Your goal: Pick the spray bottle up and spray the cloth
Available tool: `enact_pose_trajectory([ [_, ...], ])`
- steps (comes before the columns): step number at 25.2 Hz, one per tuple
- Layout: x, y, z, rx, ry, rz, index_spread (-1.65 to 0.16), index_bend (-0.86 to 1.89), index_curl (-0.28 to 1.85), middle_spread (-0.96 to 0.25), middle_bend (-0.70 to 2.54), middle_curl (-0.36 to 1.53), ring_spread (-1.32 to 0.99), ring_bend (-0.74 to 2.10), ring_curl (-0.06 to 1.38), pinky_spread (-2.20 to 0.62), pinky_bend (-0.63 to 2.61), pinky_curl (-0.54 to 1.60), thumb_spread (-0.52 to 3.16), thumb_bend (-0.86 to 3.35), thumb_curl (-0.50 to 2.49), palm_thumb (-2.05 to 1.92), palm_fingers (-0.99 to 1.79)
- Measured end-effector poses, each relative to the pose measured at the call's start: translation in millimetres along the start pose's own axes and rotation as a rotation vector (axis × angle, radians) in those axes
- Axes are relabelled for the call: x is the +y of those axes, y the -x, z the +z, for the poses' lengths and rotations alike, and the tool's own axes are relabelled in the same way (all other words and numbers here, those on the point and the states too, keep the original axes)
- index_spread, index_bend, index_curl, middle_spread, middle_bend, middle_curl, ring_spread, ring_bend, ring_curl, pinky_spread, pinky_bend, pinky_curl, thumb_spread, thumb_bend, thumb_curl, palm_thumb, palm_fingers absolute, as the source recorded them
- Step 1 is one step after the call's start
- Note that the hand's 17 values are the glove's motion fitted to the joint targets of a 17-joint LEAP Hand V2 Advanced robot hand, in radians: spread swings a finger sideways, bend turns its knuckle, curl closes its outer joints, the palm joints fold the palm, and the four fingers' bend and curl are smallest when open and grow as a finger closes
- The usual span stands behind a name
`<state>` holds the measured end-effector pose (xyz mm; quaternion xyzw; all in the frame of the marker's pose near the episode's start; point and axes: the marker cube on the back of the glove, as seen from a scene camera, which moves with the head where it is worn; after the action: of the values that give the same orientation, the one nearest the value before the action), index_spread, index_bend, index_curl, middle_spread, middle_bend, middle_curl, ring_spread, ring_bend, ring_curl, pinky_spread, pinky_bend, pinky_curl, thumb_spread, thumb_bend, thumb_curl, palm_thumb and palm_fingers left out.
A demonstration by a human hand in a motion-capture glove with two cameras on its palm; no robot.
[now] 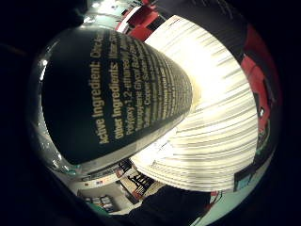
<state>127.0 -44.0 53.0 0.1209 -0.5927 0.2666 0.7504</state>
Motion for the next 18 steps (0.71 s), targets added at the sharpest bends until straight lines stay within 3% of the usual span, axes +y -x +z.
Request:
enact_pose_trajectory([
  [12, 44.5, 13.6, 109.9, -0.062, 0.219, -0.003, -0.21, 0.72, 0.57, -0.11, 0.66, 0.52, -0.16, 0.41, 0.42, 0.08, 0.07, 0.03, 0.90, -0.02, 0.58, 1.04, 0.80],
  [18, 54.8, 18.6, 122.5, -0.041, 0.268, 0.007, -0.21, 0.69, 0.57, -0.10, 0.64, 0.52, -0.16, 0.41, 0.42, 0.08, 0.10, 0.05, 0.88, -0.02, 0.59, 1.04, 0.83],
])
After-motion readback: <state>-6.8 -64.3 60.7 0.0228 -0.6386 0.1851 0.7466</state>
